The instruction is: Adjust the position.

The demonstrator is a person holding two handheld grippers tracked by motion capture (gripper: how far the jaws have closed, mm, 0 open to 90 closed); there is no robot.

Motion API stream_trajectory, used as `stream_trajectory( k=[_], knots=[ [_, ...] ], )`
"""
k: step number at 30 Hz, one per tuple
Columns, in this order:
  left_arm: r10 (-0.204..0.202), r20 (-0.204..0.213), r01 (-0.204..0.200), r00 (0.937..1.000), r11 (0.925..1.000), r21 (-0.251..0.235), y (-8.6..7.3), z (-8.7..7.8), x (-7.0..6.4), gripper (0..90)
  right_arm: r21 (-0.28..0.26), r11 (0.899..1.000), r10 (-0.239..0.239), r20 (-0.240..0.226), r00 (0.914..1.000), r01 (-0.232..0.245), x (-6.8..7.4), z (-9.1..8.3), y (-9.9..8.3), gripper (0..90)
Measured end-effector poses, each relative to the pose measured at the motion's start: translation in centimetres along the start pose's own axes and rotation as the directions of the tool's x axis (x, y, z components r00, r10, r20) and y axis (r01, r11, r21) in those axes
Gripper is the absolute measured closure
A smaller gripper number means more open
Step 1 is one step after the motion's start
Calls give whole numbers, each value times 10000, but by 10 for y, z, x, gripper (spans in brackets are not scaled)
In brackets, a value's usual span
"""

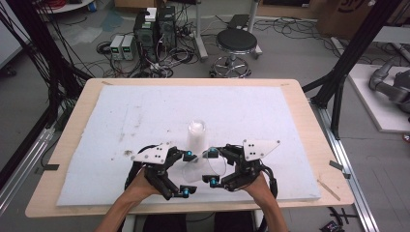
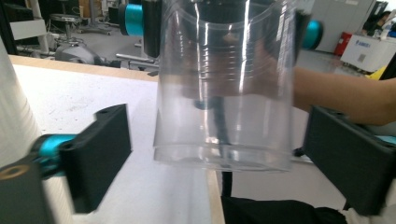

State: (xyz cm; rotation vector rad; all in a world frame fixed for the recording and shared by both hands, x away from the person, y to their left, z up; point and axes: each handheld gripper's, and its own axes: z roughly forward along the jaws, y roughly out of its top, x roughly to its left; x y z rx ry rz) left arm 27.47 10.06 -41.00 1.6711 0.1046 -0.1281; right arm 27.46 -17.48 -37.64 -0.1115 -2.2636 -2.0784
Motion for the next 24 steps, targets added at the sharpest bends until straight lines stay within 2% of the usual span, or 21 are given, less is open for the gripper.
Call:
stream_trajectory(
  k=[4, 8, 10, 14, 15, 18, 20, 24],
  knots=[
    [35, -128, -33, 9999, 9999, 159, 2, -6, -2, 70, 10, 10000, 43, 80, 10000, -43, 0, -3, 0, 319],
    [119, -347, -101, 9993, 9986, 528, 2, -11, -2, 70, 101, 9999, 25, 146, 9999, -27, 0, -3, 0, 318],
    [110, -652, -58, 9978, 9969, 784, 1, -18, -3, 70, 394, 9992, 32, 364, 9993, -46, 1, -6, -1, 318],
    [145, -1258, -10, 9919, 9943, 1064, -2, -32, -2, 70, 564, 9982, 161, 649, 9978, -198, 0, -12, -1, 318],
    [105, -1501, 61, 9886, 9939, 1100, -3, -37, -2, 70, 640, 9976, 205, 749, 9970, -254, -1, -13, -1, 318],
    [147, -2145, 110, 9766, 9929, 1182, -7, -50, 0, 70, 1362, 9892, 389, 1191, 9921, -551, -1, -17, -1, 317],
    [177, -2590, 155, 9657, 9920, 1255, -9, -56, 1, 70, 1750, 9824, 403, 1461, 9884, -660, -3, -19, -2, 317],
    [174, -3409, 317, 9399, 9900, 1378, -17, -70, 6, 70, 2131, 9726, 491, 2042, 9777, -934, -5, -25, 0, 317]
  ],
)
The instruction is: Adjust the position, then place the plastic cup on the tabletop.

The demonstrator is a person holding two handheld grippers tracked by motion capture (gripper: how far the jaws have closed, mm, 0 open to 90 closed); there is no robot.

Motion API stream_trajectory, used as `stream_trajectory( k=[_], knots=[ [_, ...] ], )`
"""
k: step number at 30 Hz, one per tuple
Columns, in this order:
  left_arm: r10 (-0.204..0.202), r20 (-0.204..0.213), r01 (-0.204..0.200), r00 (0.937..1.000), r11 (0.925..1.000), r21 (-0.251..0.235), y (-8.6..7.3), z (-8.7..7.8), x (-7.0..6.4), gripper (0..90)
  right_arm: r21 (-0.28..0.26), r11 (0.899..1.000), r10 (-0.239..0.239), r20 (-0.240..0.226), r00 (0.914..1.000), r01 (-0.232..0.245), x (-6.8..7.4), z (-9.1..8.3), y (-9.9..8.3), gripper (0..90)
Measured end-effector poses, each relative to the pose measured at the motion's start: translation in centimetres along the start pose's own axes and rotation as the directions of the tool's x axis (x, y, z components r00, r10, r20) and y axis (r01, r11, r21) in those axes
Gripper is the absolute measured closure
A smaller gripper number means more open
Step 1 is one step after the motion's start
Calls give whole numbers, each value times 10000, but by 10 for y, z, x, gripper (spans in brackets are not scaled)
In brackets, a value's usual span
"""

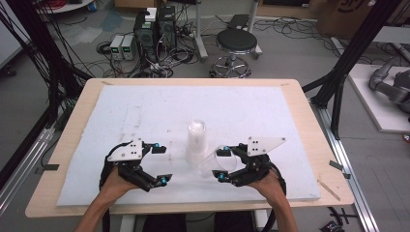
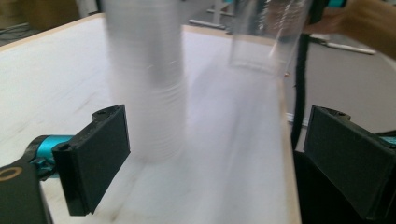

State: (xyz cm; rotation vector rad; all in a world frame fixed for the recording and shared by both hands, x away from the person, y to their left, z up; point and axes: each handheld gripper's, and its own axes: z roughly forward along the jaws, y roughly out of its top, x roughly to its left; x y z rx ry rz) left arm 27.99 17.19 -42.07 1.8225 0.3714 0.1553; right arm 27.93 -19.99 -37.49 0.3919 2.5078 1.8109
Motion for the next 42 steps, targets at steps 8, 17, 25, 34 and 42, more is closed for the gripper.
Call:
stream_trajectory(
  k=[8, 17, 25, 34, 42],
  knots=[
    [-552, -1563, 558, 9862, 9984, -4, -23, -14, 17, 78, 1011, 9943, 161, 1654, 9861, -332, -5, -13, 3, 323],
    [-1066, -2719, 995, 9564, 9942, -398, -45, -21, 27, 78, 1662, 9813, 308, 3623, 9315, -970, -19, -25, 7, 325],
    [-1279, -3149, 1117, 9405, 9913, -691, -54, -24, 30, 78, 1741, 9746, 544, 4255, 9033, -1407, -27, -26, 9, 329],
    [-1315, -3103, 1152, 9415, 9908, -706, -54, -24, 31, 79, 1724, 9739, 590, 4357, 8982, -1476, -31, -27, 8, 330],
    [-1285, -3178, 1121, 9394, 9913, -693, -54, -24, 30, 81, 1709, 9730, 629, 4512, 8902, -1553, -34, -30, 9, 330]
  ],
)
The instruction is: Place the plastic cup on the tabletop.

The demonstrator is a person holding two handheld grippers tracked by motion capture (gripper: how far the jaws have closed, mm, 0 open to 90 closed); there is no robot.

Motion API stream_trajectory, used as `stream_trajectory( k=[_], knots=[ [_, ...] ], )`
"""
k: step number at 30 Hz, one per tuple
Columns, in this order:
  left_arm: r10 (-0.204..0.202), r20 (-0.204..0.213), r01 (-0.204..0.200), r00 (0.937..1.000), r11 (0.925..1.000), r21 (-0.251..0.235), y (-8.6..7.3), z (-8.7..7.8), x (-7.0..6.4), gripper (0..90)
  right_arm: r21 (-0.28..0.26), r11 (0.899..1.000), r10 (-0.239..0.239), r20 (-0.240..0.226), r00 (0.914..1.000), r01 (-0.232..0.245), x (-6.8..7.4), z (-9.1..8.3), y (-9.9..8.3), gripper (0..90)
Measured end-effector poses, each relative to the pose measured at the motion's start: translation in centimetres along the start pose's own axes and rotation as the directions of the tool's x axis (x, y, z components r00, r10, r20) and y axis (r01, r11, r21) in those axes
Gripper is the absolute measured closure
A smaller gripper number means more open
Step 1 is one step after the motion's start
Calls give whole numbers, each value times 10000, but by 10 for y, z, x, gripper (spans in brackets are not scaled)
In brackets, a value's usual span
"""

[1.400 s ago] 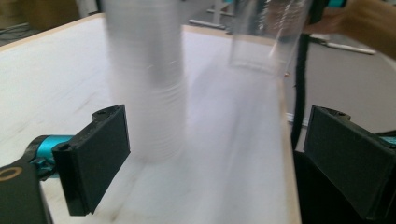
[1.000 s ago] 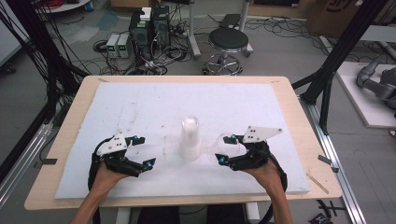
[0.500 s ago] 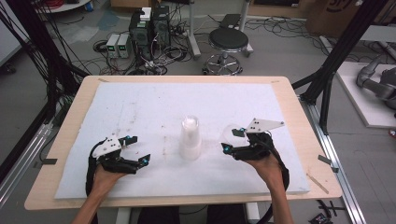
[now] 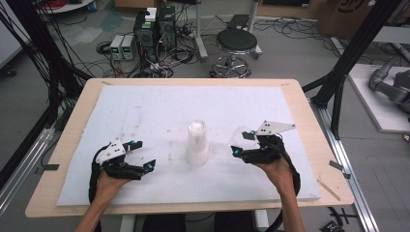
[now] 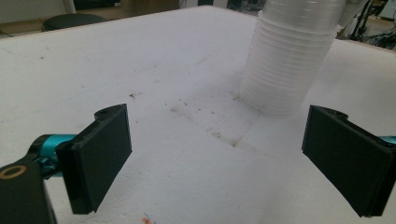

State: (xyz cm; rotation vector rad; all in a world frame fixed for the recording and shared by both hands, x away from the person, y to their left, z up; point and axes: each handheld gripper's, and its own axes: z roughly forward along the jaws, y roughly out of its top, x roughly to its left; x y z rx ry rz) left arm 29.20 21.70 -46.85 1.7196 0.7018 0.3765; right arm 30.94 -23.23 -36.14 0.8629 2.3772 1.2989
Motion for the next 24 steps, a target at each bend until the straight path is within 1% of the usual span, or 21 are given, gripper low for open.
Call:
stream_trajectory(
  k=[1, 4, 8, 10, 13, 14, 19, 24],
  knots=[
    [17, -36, -17, 10000, 10000, -21, 0, 0, 0, 81, -17, 10000, -22, 111, 9999, 22, -2, 1, 0, 330],
    [46, -118, -46, 9999, 10000, -39, 0, 0, -1, 83, 189, 9998, 102, 255, 9996, -106, -7, 6, 0, 330],
    [18, -88, -18, 10000, 10000, -31, 0, 0, 0, 84, 538, 9984, 125, 446, 9989, -149, -12, 16, 0, 330],
    [32, -93, -32, 10000, 10000, -37, 0, 0, -1, 85, 701, 9975, 65, 533, 9986, -102, -14, 22, 0, 330],
    [74, -80, -74, 9999, 10000, -5, 0, 0, -1, 86, 792, 9968, 69, 603, 9982, -117, -16, 29, 1, 330],
    [70, -75, -70, 9999, 10000, -4, 0, 0, -1, 86, 848, 9962, 161, 599, 9981, -212, -17, 31, 1, 330],
    [-10, -142, 9, 9999, 10000, -46, 0, 0, 0, 86, 1281, 9917, 8, 816, 9967, -113, -20, 43, 1, 329],
    [56, -171, -56, 9998, 10000, -7, 0, 0, -1, 86, 1642, 9863, -46, 1046, 9945, -128, -21, 53, 0, 329]
  ],
)
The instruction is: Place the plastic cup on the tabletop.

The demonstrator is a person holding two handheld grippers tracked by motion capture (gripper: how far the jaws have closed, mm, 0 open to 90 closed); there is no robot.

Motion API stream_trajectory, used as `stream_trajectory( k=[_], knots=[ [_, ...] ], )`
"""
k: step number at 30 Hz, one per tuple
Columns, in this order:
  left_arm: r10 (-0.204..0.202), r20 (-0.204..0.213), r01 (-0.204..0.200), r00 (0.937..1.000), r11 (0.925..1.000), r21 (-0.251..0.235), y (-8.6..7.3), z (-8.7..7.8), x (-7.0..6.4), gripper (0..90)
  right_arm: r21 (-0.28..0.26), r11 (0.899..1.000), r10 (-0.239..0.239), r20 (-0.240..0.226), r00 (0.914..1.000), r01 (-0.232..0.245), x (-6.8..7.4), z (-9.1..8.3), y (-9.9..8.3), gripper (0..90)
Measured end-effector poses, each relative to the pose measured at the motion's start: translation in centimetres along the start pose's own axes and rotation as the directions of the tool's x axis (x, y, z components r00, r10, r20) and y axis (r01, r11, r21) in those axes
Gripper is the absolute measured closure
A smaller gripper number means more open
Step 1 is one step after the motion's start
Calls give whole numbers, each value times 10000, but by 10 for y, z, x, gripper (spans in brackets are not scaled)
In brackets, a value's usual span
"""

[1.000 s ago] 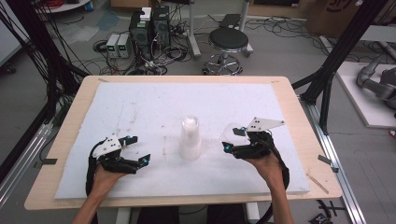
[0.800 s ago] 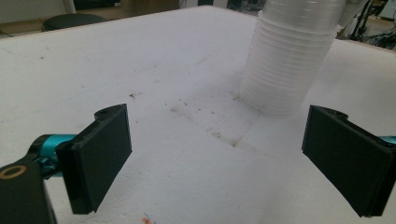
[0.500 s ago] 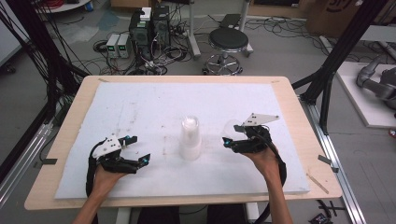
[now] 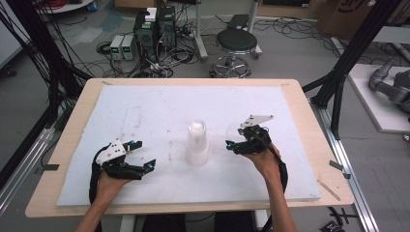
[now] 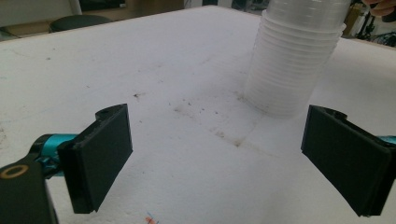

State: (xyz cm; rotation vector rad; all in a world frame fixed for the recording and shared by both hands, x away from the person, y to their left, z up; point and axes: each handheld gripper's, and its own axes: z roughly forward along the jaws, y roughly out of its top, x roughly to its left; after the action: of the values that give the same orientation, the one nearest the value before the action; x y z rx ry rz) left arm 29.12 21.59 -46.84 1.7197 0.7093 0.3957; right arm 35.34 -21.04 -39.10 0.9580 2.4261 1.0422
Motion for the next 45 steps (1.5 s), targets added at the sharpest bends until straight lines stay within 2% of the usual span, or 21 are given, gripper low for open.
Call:
stream_trajectory(
  k=[6, 9, 18, 22, 23, 26, 34, 41, 45],
  knots=[
    [-24, 40, 24, 10000, 10000, -32, 0, 0, 0, 86, 284, 9995, 151, 64, 9999, -153, 0, 14, -3, 329],
    [-28, 41, 28, 10000, 10000, -18, 0, 0, 0, 86, 425, 9991, 50, 165, 9999, -57, 1, 21, -4, 330],
    [-63, 35, 64, 10000, 10000, -26, 0, 0, 1, 86, 357, 9994, -27, 313, 9995, 15, 3, 23, -4, 328],
    [-101, 30, 101, 9999, 9999, -35, 0, 0, 1, 86, 321, 9994, -107, 333, 9994, 96, 3, 26, -6, 235],
    [-86, 39, 86, 10000, 10000, -33, 0, 0, 1, 86, 250, 9997, -58, 287, 9996, 51, 3, 27, -7, 191],
    [-35, 40, 35, 10000, 10000, -20, 0, 0, 1, 86, 124, 9998, -139, 310, 9994, 135, 4, 27, -10, 172],
    [-34, 38, 34, 10000, 10000, -45, 0, 0, 1, 86, -188, 9998, 57, 397, 9992, -50, 4, 22, -20, 169],
    [-130, -154, 129, 9998, 9999, -102, -1, -1, 0, 86, -1076, 9934, 476, 650, 9967, -405, 9, 4, -44, 170],
    [-92, -266, 87, 9996, 9998, -168, -1, -2, 0, 86, -1640, 9836, 860, 643, 9942, -745, 8, -4, -56, 170]
  ],
)
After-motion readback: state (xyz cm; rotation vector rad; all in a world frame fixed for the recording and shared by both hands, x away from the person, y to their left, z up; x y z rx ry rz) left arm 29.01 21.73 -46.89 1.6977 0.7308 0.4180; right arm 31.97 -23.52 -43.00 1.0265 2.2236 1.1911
